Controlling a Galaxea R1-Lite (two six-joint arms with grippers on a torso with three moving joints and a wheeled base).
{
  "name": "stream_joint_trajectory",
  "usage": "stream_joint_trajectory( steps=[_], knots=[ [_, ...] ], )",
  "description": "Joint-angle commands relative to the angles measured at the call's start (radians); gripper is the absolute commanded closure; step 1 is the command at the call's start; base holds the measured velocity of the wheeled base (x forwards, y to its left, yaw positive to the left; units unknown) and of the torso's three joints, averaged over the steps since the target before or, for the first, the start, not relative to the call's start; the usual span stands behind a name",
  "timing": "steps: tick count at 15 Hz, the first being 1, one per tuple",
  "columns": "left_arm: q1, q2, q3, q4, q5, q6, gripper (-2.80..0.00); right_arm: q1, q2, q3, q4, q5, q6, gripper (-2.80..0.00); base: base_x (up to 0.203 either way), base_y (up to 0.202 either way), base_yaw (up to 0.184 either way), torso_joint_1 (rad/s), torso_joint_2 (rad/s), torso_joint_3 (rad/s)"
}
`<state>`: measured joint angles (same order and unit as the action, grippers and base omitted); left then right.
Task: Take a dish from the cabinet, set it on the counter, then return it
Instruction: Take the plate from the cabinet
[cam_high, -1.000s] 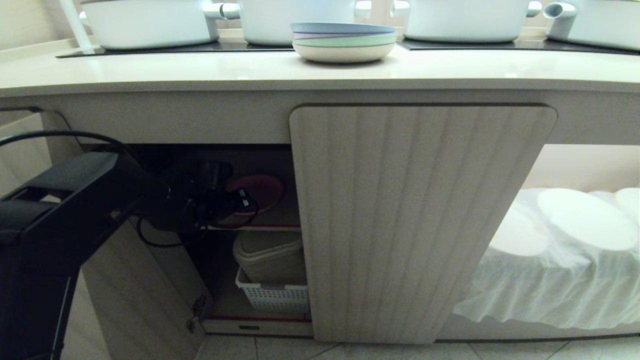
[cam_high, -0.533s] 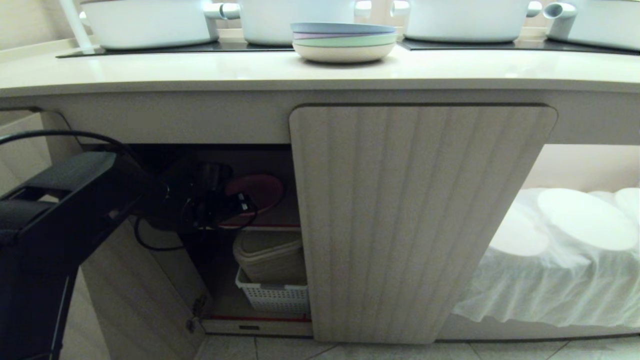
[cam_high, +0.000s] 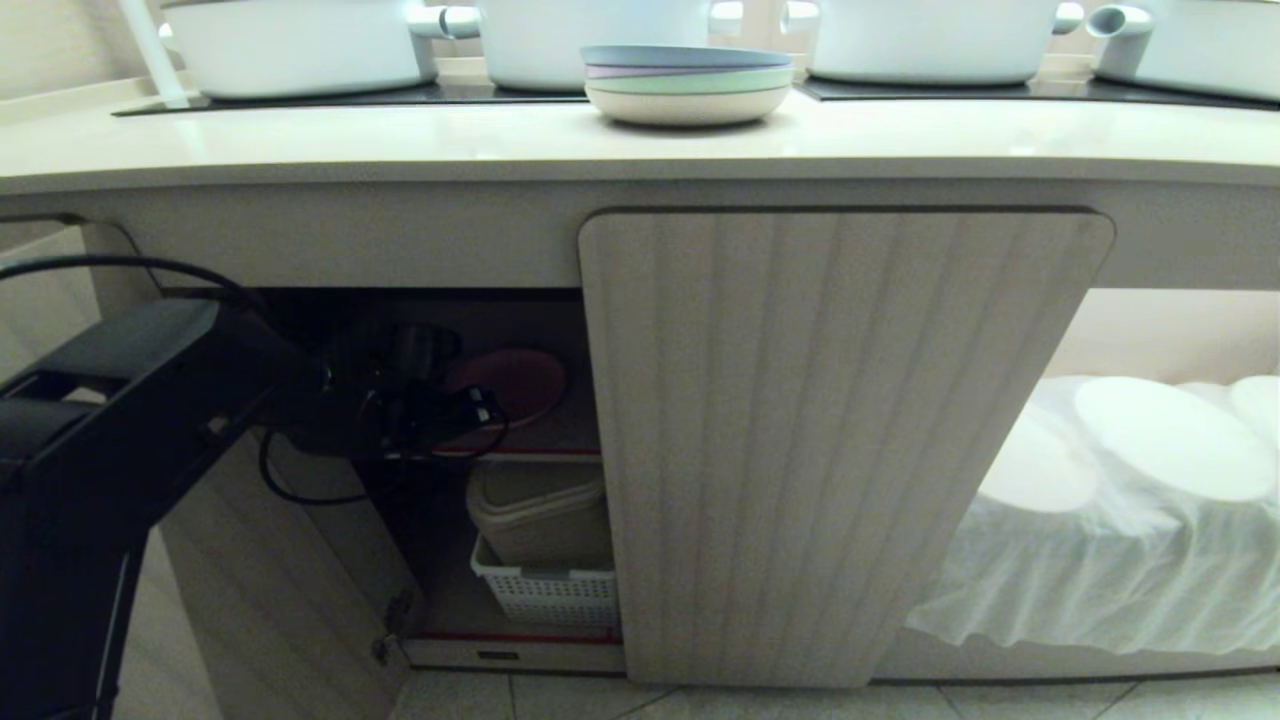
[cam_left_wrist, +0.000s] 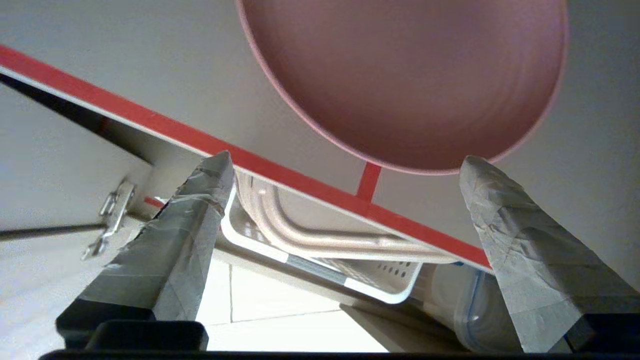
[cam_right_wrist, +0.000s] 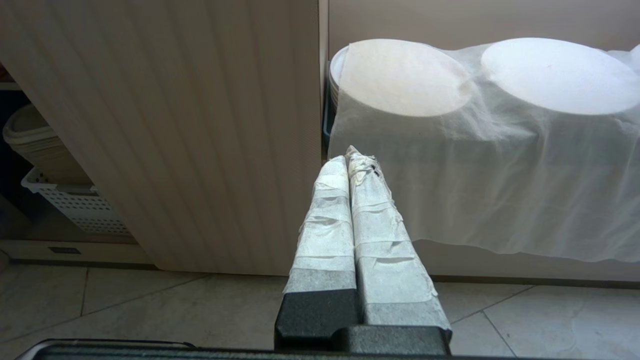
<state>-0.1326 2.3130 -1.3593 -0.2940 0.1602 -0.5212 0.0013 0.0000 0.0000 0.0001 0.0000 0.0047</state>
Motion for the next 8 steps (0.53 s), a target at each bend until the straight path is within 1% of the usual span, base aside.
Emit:
stream_joint_trajectory(
  steps=[1,5,8],
  knots=[
    [0.001,-0.003,-0.013,0.025,0.001,-0.006,-2.8,0.0,0.0,0.0,0.0,0.0,0.0,0.0,0.0,0.0,0.0,0.0,0.0,0.0],
    [0.005,-0.006,-0.018,0.062,-0.001,-0.014,-2.8,0.0,0.0,0.0,0.0,0.0,0.0,0.0,0.0,0.0,0.0,0.0,0.0,0.0],
    [0.005,-0.001,-0.02,0.056,0.001,-0.026,-2.8,0.0,0.0,0.0,0.0,0.0,0.0,0.0,0.0,0.0,0.0,0.0,0.0,0.0]
  ],
)
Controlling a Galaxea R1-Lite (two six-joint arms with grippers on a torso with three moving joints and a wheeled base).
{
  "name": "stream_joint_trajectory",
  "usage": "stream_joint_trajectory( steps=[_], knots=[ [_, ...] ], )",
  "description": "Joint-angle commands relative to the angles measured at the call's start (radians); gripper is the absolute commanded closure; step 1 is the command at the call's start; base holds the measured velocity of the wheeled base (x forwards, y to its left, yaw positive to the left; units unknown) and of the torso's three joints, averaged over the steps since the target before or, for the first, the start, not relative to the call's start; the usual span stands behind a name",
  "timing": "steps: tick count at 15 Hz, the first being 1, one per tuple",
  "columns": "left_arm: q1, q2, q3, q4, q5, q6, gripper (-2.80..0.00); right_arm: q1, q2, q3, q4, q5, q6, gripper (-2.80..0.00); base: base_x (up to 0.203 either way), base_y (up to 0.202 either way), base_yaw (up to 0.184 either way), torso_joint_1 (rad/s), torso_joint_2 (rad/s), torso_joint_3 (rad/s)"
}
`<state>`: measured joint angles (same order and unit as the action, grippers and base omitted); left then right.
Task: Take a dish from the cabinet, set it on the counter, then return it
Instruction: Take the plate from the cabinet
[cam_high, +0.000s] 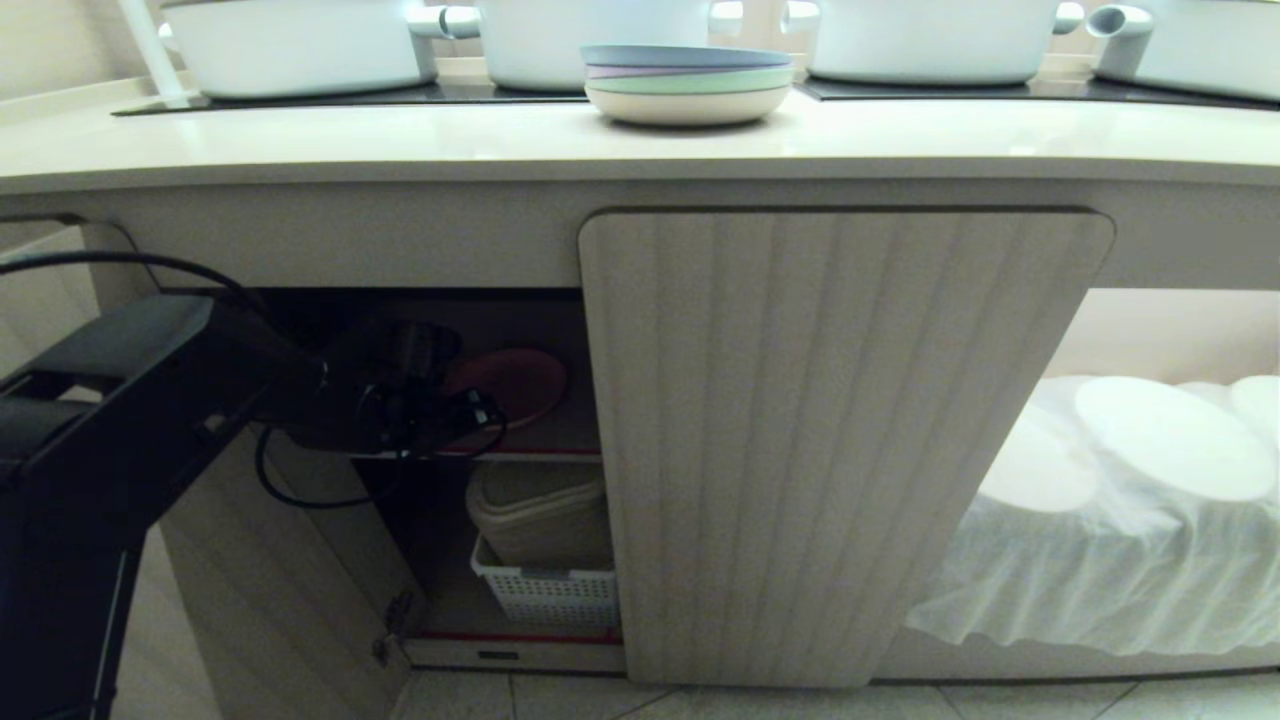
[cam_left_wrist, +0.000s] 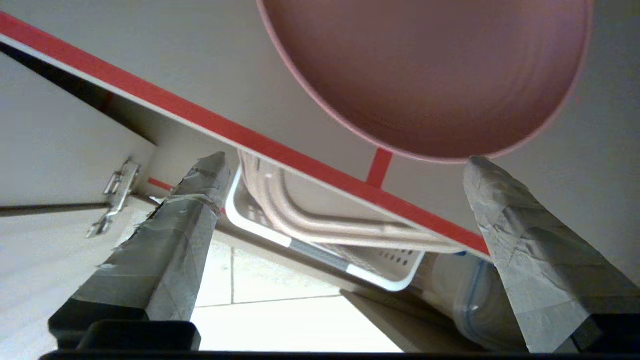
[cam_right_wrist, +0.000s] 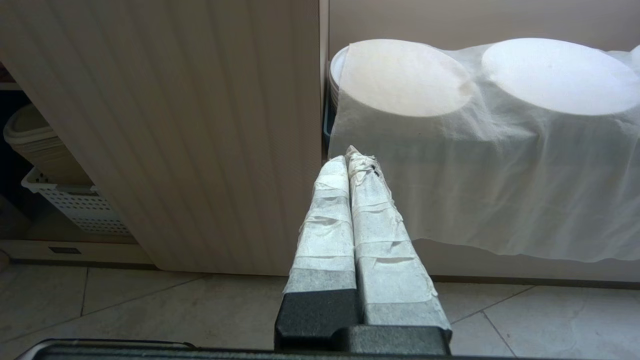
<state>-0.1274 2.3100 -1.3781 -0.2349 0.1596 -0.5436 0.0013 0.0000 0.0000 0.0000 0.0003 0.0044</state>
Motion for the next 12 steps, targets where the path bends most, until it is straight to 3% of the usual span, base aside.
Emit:
stream_joint_trajectory(
  steps=[1,12],
  knots=[
    [0.0,0.003,-0.003,-0.002,0.0,-0.004,-2.8,0.0,0.0,0.0,0.0,0.0,0.0,0.0,0.0,0.0,0.0,0.0,0.0,0.0],
    [0.016,0.079,-0.13,0.04,0.003,-0.01,-2.8,0.0,0.0,0.0,0.0,0.0,0.0,0.0,0.0,0.0,0.0,0.0,0.0,0.0]
  ],
)
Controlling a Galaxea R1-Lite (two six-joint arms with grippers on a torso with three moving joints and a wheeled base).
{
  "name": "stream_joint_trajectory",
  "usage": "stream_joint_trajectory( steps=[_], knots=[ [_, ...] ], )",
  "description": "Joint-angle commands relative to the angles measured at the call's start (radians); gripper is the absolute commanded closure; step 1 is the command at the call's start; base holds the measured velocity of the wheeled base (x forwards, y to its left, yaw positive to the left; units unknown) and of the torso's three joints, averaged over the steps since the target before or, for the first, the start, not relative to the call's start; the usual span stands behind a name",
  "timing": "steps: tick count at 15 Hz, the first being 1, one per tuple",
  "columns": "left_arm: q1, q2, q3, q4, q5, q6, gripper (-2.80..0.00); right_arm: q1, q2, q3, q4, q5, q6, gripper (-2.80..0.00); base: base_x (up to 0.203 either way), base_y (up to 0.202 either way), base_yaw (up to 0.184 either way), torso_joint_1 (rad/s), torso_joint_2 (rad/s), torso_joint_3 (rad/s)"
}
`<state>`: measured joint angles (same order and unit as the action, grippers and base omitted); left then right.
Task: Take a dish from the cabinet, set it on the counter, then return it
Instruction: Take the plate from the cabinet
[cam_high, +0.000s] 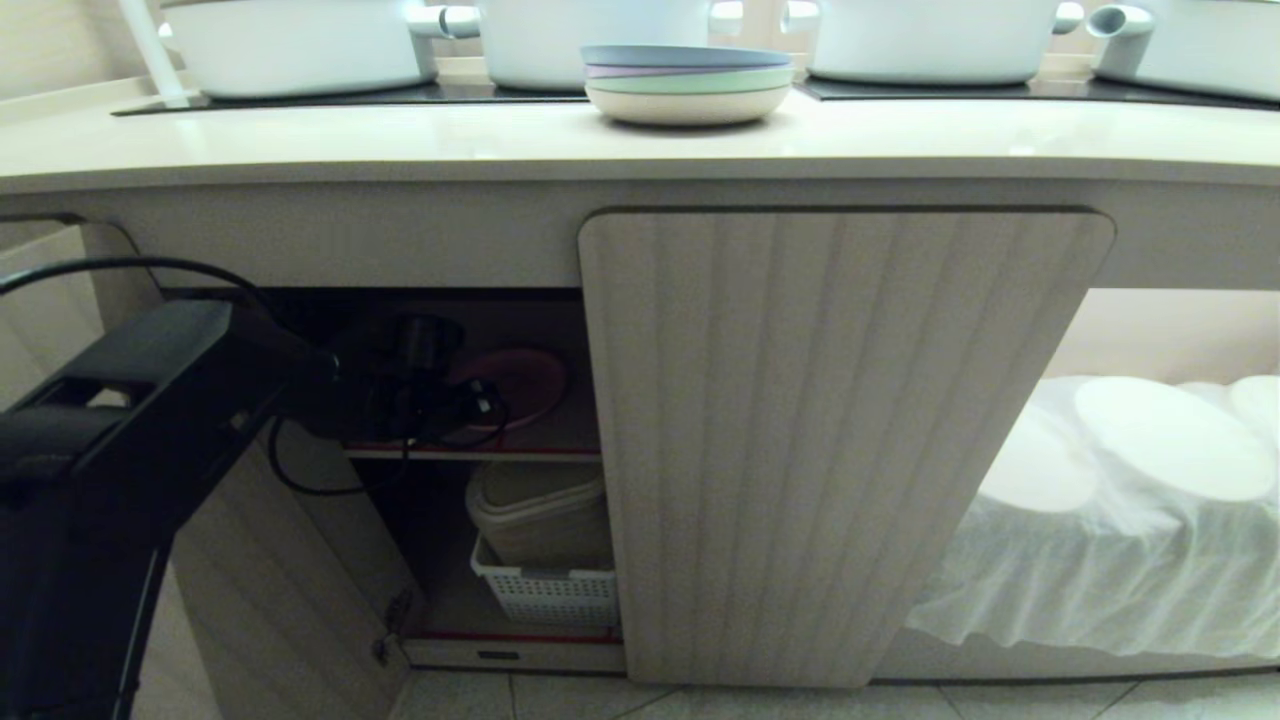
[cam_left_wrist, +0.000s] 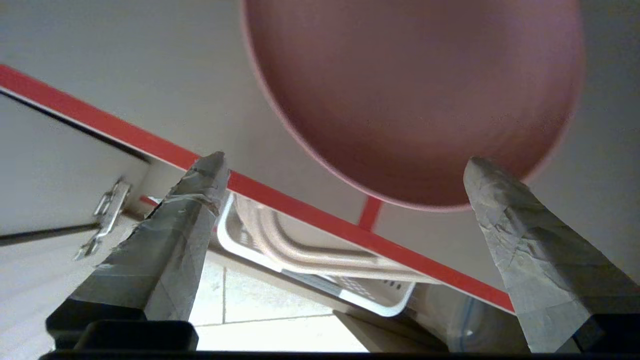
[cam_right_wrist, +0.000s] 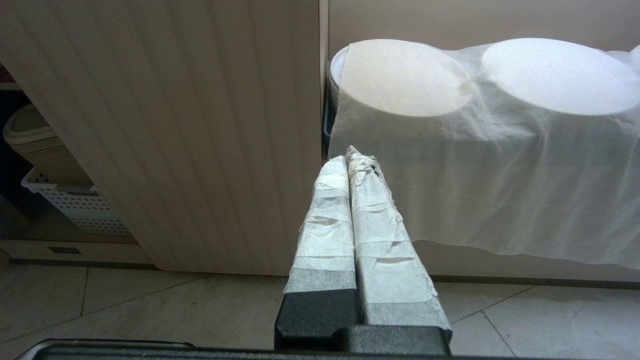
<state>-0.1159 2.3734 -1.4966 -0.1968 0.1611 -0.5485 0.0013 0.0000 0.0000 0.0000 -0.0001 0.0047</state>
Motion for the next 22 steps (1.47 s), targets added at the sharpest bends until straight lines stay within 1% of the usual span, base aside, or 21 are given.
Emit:
stream_joint_trajectory(
  steps=[1,5,10,12,15,17,22],
  knots=[
    [0.007,0.022,-0.022,0.009,0.002,-0.013,-2.8,0.0,0.0,0.0,0.0,0.0,0.0,0.0,0.0,0.0,0.0,0.0,0.0,0.0],
    [0.018,0.039,-0.052,0.044,0.001,-0.02,-2.8,0.0,0.0,0.0,0.0,0.0,0.0,0.0,0.0,0.0,0.0,0.0,0.0,0.0],
    [0.02,0.067,-0.167,0.135,0.0,-0.021,-2.8,0.0,0.0,0.0,0.0,0.0,0.0,0.0,0.0,0.0,0.0,0.0,0.0,0.0],
    [0.019,0.078,-0.194,0.164,0.0,-0.022,-2.8,0.0,0.0,0.0,0.0,0.0,0.0,0.0,0.0,0.0,0.0,0.0,0.0,0.0],
    [0.019,0.079,-0.202,0.197,-0.002,-0.044,-2.8,0.0,0.0,0.0,0.0,0.0,0.0,0.0,0.0,0.0,0.0,0.0,0.0,0.0],
    [0.019,0.079,-0.202,0.198,-0.002,-0.06,-2.8,0.0,0.0,0.0,0.0,0.0,0.001,0.0,0.0,0.0,0.0,0.0,0.0,0.0],
    [0.016,0.085,-0.202,0.198,-0.008,-0.066,-2.8,0.0,0.0,0.0,0.0,0.0,0.0,0.0,0.0,0.0,0.0,0.0,0.0,0.0]
  ],
)
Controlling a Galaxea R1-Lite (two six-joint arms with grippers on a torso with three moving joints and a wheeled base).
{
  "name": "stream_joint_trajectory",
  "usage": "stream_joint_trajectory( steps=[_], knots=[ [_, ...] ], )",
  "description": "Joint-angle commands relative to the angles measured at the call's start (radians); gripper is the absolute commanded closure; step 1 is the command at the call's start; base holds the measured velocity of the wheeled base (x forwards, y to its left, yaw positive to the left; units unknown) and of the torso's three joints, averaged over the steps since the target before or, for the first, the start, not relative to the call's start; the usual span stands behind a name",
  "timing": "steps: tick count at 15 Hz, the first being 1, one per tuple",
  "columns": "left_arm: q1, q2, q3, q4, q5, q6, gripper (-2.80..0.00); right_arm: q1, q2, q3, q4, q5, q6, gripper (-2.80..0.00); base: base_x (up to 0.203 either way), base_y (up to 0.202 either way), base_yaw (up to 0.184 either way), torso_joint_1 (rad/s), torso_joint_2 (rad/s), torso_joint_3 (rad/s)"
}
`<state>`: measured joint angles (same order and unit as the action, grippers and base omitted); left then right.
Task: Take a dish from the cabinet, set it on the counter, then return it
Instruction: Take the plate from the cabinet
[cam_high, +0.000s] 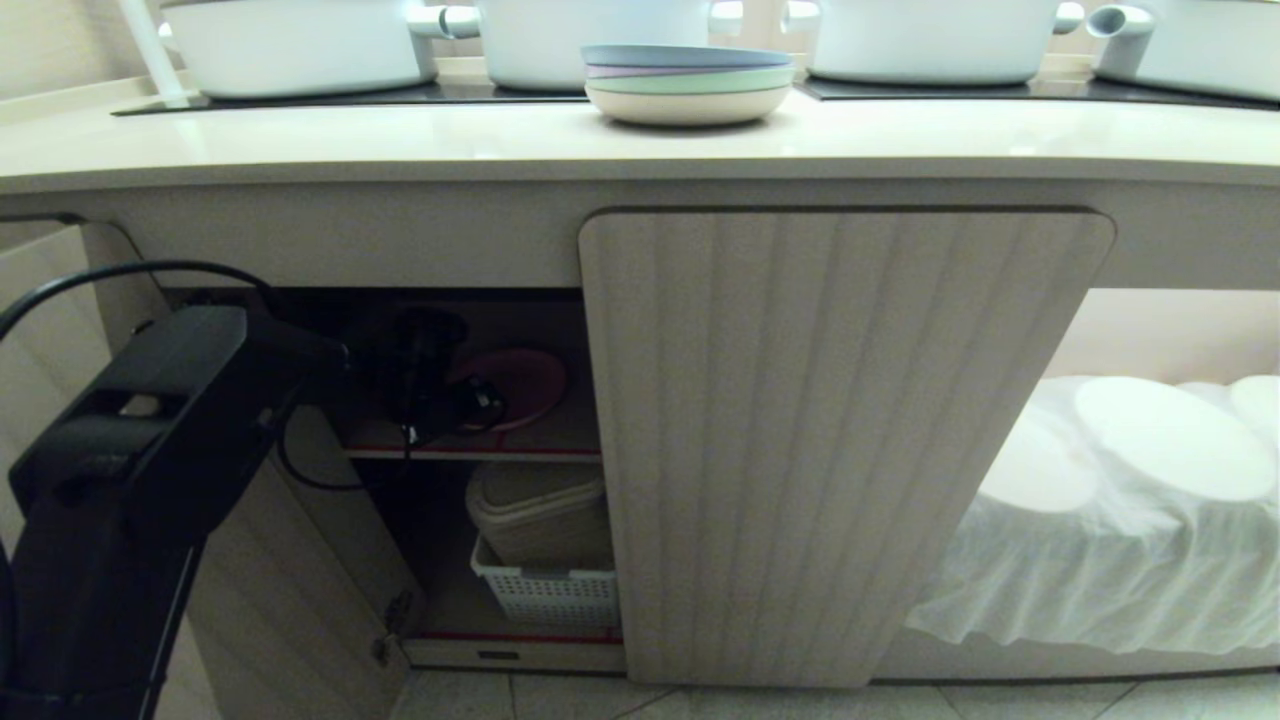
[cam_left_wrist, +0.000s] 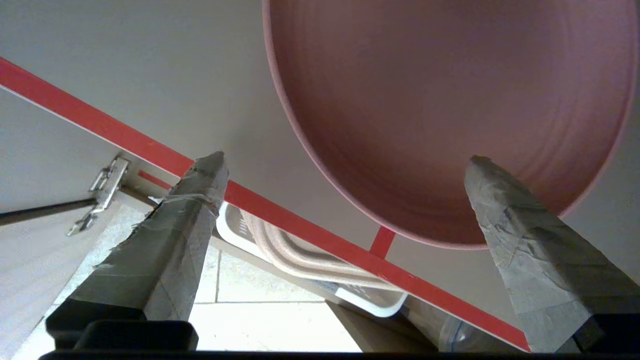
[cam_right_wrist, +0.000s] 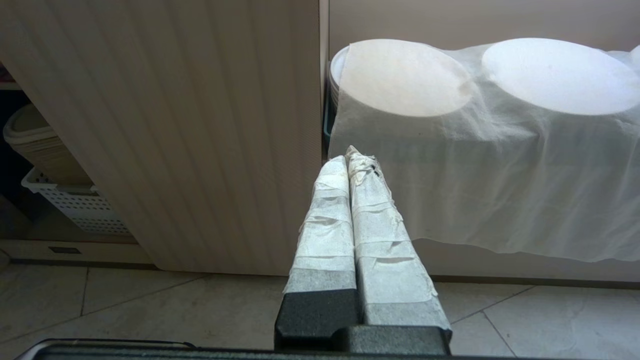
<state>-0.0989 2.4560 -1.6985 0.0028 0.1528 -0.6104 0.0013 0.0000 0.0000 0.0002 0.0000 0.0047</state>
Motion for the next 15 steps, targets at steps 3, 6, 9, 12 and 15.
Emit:
stream_joint_trajectory(
  steps=[3,6,9,12,15],
  knots=[
    [-0.001,0.016,-0.033,-0.001,0.002,-0.003,-2.8,0.0,0.0,0.0,0.0,0.0,0.0,0.0,0.0,0.0,0.0,0.0,0.0,0.0],
    [-0.004,0.036,-0.075,-0.001,0.005,-0.003,-2.8,0.0,0.0,0.0,0.0,0.0,0.0,0.0,0.0,0.0,0.0,0.0,0.0,0.0],
    [-0.008,0.047,-0.081,-0.001,0.008,-0.002,-2.8,0.0,0.0,0.0,0.0,0.0,0.0,0.0,0.0,0.0,0.0,0.0,0.0,0.0],
    [-0.005,0.055,-0.081,-0.004,0.008,-0.002,-2.8,0.0,0.0,0.0,0.0,0.0,0.001,0.0,0.0,0.0,0.0,0.0,0.0,0.0],
    [-0.004,0.063,-0.093,-0.006,0.008,-0.002,-2.8,0.0,0.0,0.0,0.0,0.0,0.0,0.0,0.0,0.0,0.0,0.0,0.0,0.0]
  ],
)
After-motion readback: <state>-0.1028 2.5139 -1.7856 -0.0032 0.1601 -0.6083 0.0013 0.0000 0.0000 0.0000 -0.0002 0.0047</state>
